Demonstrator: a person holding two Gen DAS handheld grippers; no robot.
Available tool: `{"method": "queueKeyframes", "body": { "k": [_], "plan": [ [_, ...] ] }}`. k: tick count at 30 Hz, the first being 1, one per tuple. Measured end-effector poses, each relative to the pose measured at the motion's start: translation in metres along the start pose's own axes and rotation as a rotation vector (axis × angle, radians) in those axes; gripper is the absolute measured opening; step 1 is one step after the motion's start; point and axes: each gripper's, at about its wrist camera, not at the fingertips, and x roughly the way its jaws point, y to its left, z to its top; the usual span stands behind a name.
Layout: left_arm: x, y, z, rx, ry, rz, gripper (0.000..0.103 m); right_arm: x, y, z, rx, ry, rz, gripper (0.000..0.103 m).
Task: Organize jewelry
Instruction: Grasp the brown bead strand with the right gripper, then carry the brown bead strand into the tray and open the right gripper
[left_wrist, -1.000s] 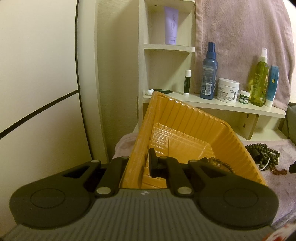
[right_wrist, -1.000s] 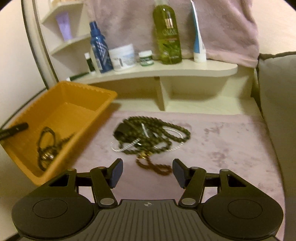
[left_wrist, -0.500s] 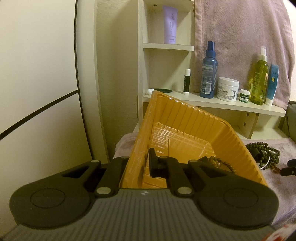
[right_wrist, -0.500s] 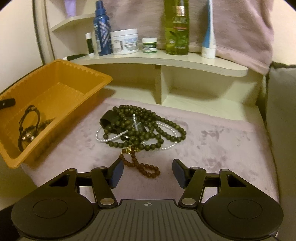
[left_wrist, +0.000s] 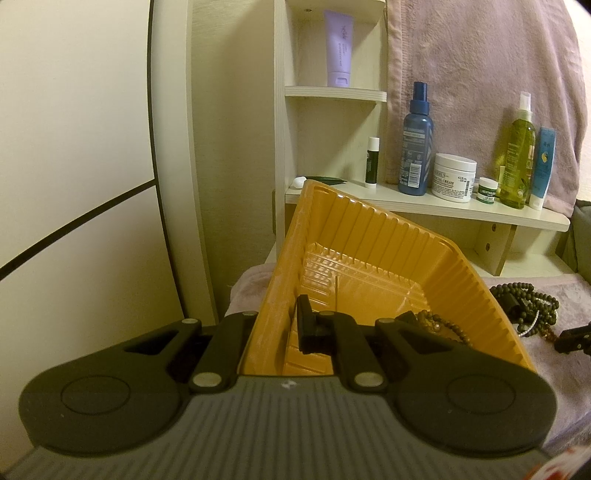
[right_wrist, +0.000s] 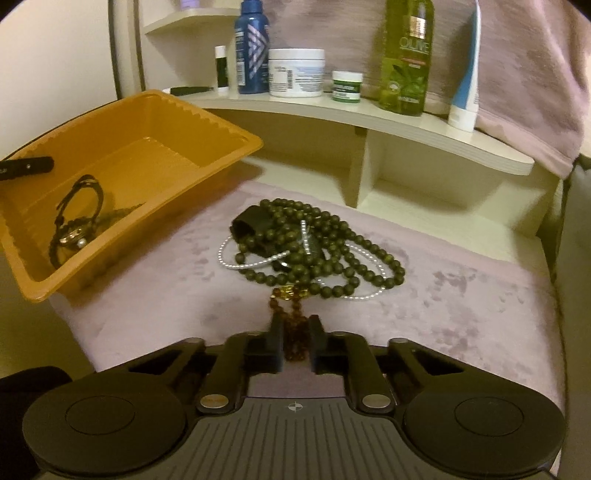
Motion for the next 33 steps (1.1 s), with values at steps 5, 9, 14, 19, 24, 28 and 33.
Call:
{"method": "queueKeyframes", "body": {
  "k": [5,9,14,19,24,28,33],
  "plan": [
    [0.000,0.000,0.000,0.001,-0.001,0.000,0.009,-0.004,0.002,-0.001,0.024,-0.001,0.011,0.009],
    [0.000,0.000,0.000,-0.001,-0.001,0.000,0.009,-0.012,0.003,0.002,0.065,-0.022,0.028,0.008],
    [0.000,0.000,0.000,0.001,0.000,-0.001,0.009,-0.025,0.005,0.014,0.101,-0.066,0.052,0.007],
    [0.000,0.000,0.000,-0.001,0.000,-0.001,0.009,-0.034,0.007,0.030,0.114,-0.097,0.073,0.005],
    [0.000,0.000,0.000,-0.001,0.000,-0.002,0.009,-0.042,0.009,0.049,0.134,-0.132,0.103,0.005],
    [0.000,-0.001,0.000,-0.003,-0.001,-0.003,0.009,-0.047,0.016,0.064,0.137,-0.168,0.136,0.005],
    [0.000,0.000,0.000,-0.006,0.000,-0.004,0.009,-0.049,0.029,0.084,0.121,-0.208,0.184,0.005]
  ]
}}
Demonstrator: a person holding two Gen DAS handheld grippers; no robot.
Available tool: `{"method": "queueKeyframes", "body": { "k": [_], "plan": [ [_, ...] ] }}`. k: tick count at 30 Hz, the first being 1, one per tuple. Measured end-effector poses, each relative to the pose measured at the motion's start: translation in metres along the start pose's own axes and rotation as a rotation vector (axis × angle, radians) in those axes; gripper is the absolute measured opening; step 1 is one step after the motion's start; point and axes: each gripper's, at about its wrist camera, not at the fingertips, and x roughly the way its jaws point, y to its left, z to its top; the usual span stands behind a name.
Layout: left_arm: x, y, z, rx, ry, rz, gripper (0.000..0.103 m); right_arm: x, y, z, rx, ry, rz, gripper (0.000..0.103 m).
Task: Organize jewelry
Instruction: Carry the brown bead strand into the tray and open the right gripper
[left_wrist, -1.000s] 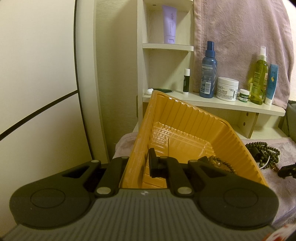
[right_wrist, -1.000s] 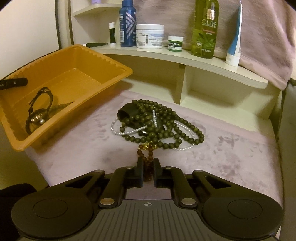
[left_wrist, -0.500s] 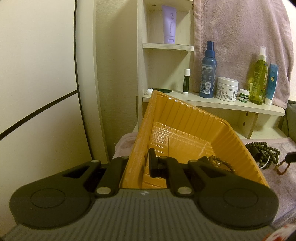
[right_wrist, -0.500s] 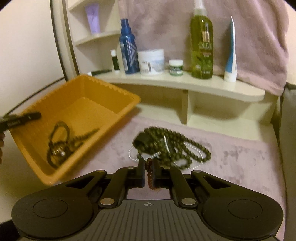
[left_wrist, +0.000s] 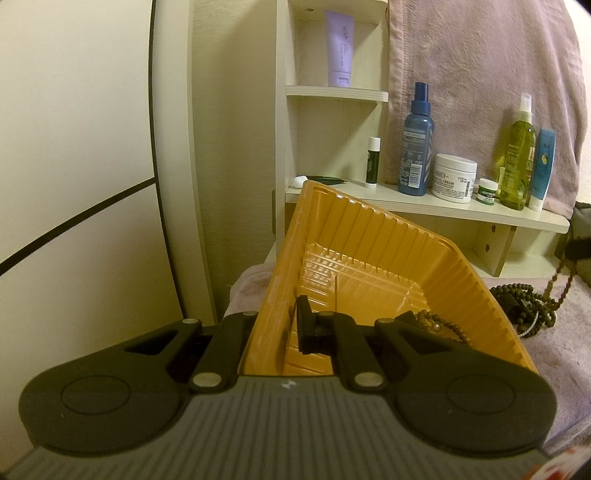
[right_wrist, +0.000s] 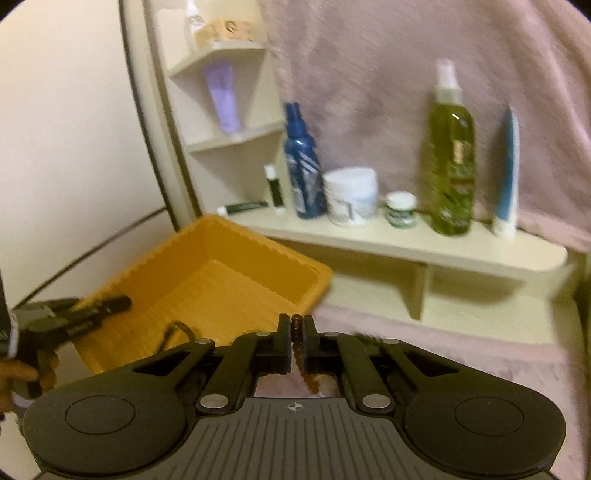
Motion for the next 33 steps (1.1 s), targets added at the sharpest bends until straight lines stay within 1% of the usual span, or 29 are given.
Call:
{"method": "queueKeyframes", "body": {
  "k": [6,16,26,33],
  "plan": [
    [0.000,0.000,0.000,-0.001,0.000,0.000,0.009,0.008,0.017,0.011,0.001,-0.012,0.070,0.005],
    [0.000,0.000,0.000,-0.005,0.000,-0.001,0.009,0.031,0.052,0.006,-0.013,0.038,0.200,0.005],
    [0.000,0.000,0.001,-0.009,-0.001,-0.004,0.009,0.053,0.069,-0.012,-0.023,0.120,0.231,0.005],
    [0.000,0.001,0.001,-0.009,-0.001,-0.004,0.009,0.063,0.071,-0.020,-0.044,0.162,0.201,0.005]
  ]
}}
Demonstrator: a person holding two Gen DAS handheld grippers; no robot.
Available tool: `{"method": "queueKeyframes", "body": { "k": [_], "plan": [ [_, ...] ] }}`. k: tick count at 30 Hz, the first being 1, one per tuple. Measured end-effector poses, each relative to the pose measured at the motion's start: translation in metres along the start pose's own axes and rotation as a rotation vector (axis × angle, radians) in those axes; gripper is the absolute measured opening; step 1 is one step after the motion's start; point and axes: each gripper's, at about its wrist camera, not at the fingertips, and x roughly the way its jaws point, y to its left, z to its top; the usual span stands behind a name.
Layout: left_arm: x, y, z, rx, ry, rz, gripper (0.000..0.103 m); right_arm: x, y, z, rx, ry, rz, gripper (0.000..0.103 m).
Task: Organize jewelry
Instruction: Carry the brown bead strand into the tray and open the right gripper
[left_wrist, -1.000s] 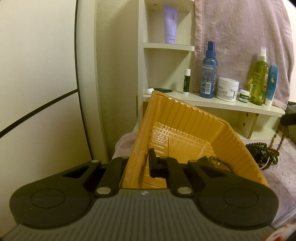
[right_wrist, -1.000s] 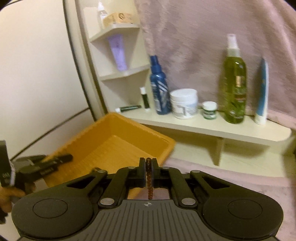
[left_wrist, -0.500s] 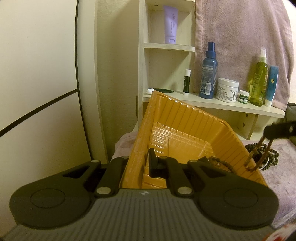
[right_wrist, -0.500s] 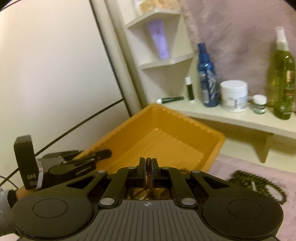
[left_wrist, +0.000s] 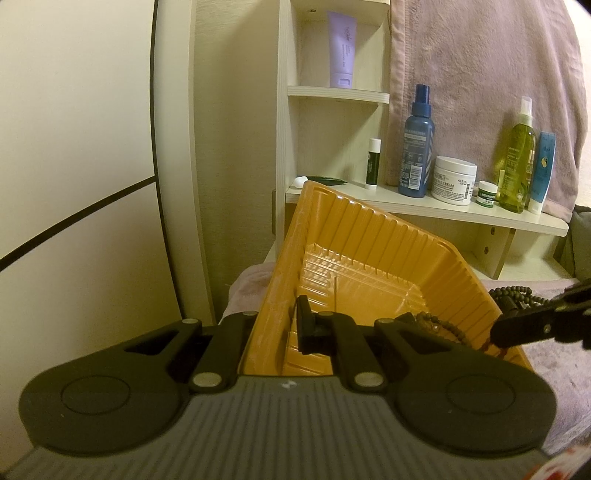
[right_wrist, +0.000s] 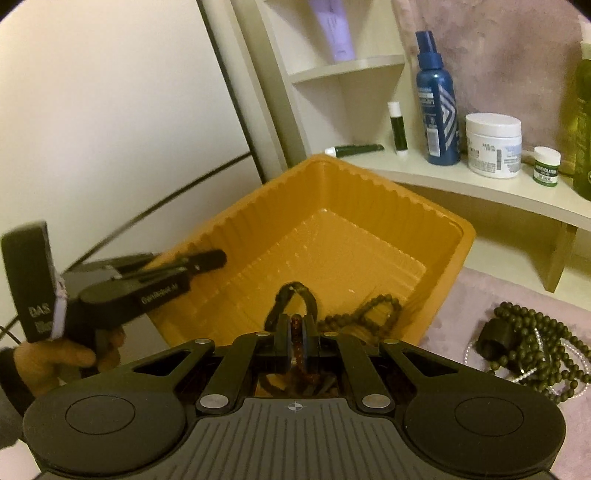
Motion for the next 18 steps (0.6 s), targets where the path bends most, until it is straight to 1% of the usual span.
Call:
{"method": "queueKeyframes", "body": {
  "k": [5,16,17,18],
  "plan": [
    [-0.0001,0.0002,-0.0001,0.000,0.000,0.000,0.009,0.0047,0.0021,-0.0030,-0.033,0.020,-0.033,0.005],
    [-0.0002,0.0004,-0.0002,0.000,0.000,0.000,0.009,0.0079,0.0040,-0.0025,-0.034,0.020,-0.038,0.008],
    [-0.0002,0.0002,-0.0002,0.000,0.000,0.000,0.009,0.0078,0.0046,-0.0023,-0.036,0.017,-0.037,0.011],
    [-0.0002,0.0003,-0.0002,0.000,-0.001,0.000,0.009,0.0073,0.0054,-0.0021,-0.039,0.013,-0.038,0.023]
  ]
}}
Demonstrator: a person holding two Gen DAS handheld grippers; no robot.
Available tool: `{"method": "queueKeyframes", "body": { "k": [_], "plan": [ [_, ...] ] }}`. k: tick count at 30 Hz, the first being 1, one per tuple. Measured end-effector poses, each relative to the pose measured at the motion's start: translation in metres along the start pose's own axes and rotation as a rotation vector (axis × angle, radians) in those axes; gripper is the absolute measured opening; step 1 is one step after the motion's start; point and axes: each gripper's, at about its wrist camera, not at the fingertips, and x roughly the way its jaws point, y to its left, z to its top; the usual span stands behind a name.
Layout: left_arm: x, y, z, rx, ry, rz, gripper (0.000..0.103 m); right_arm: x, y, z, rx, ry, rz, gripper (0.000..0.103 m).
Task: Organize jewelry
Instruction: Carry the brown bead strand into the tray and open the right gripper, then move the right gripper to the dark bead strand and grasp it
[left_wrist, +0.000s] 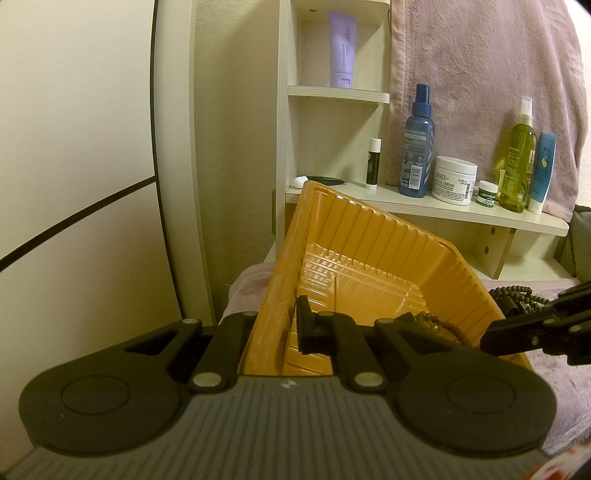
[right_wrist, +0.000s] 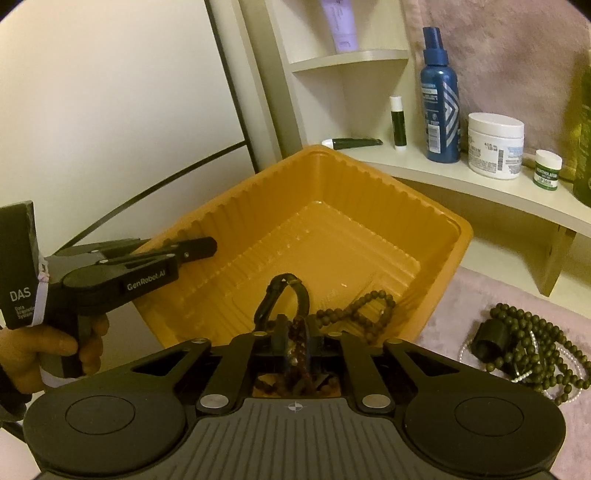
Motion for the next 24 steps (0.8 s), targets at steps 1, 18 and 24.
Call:
{"method": "queueKeyframes", "body": {
  "k": [1,18,24],
  "plan": [
    [0.000,0.000,0.000,0.000,0.000,0.000,0.009,-0.001,0.001,0.000,-0.002,-0.006,-0.002,0.033],
    [0.001,0.001,-0.001,-0.002,0.004,0.000,0.009,-0.057,-0.062,-0.034,0.126,-0.084,-0.198,0.067],
    [0.001,0.002,-0.002,0.005,0.005,0.002,0.009,-0.072,-0.096,-0.051,0.120,-0.059,-0.297,0.067]
  ]
}}
